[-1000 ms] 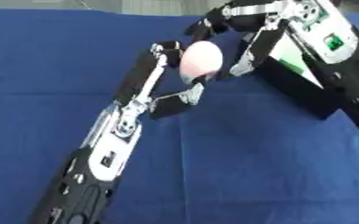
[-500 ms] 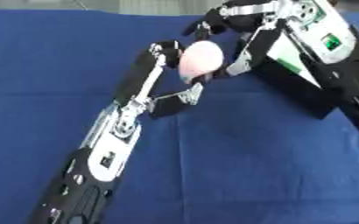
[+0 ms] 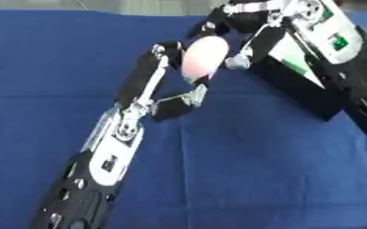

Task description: Pick up the objects with one hand, pass them to the other hand, and then place them into the box on the other side of the table.

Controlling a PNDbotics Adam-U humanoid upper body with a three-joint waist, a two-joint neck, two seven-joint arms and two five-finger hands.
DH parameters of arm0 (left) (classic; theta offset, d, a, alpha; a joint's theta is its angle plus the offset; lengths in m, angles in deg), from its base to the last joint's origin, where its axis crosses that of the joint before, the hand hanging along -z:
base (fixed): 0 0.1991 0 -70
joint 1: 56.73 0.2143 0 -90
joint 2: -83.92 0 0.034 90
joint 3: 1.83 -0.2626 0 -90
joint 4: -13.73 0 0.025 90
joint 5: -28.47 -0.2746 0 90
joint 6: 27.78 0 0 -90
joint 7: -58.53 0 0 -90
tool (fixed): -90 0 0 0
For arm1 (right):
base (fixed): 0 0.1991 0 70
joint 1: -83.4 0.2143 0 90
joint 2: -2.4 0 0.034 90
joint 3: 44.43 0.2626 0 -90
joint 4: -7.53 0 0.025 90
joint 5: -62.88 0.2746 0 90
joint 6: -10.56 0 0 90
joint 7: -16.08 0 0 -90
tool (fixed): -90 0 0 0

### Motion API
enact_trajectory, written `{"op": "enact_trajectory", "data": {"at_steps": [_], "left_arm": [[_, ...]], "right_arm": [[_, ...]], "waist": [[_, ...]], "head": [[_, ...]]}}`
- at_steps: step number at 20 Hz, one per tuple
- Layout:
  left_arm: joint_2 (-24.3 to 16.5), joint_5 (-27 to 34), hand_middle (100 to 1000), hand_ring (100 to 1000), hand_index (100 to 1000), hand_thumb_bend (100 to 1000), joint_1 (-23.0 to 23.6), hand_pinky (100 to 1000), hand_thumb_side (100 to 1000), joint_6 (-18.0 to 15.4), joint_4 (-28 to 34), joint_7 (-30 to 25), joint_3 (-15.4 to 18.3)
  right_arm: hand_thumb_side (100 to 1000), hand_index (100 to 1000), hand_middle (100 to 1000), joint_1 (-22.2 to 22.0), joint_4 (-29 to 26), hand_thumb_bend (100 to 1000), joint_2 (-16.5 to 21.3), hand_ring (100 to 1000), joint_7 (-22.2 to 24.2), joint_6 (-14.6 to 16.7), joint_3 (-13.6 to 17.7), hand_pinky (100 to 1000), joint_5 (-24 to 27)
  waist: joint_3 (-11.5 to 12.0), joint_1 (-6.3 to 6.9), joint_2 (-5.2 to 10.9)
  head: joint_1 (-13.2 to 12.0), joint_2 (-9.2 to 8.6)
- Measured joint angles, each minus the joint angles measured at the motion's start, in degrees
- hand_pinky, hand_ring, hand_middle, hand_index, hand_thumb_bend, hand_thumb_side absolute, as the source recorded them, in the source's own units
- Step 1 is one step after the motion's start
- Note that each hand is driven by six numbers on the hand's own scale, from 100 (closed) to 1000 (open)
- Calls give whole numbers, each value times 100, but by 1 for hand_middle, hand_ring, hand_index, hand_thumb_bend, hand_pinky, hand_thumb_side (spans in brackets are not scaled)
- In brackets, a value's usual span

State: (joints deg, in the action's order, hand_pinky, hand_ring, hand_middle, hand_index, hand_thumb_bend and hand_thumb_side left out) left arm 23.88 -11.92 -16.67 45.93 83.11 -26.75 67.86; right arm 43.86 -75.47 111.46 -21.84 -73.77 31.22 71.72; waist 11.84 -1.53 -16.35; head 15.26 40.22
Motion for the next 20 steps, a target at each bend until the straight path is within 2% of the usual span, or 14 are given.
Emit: {"op": "enact_trajectory", "data": {"at_steps": [2,5,8,11,13,15,20], "left_arm": [[15,0,512,551,587,104,1,575,208,5,-15,5,0],[16,2,532,565,645,260,6,585,238,38,-17,39,2],[16,-5,549,577,686,352,11,593,277,116,-27,121,4],[16,-57,583,601,737,503,22,606,347,247,-82,241,6],[16,-98,606,617,772,639,35,615,404,322,-92,297,6],[16,-119,619,626,788,696,47,619,427,361,-110,333,6],[16,-125,632,637,807,761,57,623,458,390,-125,464,20]], "right_arm": [[100,499,430,-1,-31,249,0,945,-1,-44,-4,805,51],[100,490,421,-4,-71,274,1,940,-9,-64,-21,804,105],[100,485,417,-7,-120,293,2,937,-10,-66,-25,803,138],[100,481,414,-8,-175,310,2,934,-12,-68,-25,802,169],[100,480,413,-12,-202,313,3,934,-11,-70,-24,801,186],[100,480,413,-15,-213,316,4,934,-7,-75,-21,800,198],[100,479,412,-57,-214,316,11,935,-4,-103,3,800,204]], "waist": [[0,0,0],[-1,0,0],[-1,0,0],[-1,0,0],[-1,0,0],[-1,0,0],[-1,0,0]], "head": [[-3,-1],[-35,-4],[-65,-9],[-100,-14],[-108,-17],[-123,-34],[-154,-56]]}}
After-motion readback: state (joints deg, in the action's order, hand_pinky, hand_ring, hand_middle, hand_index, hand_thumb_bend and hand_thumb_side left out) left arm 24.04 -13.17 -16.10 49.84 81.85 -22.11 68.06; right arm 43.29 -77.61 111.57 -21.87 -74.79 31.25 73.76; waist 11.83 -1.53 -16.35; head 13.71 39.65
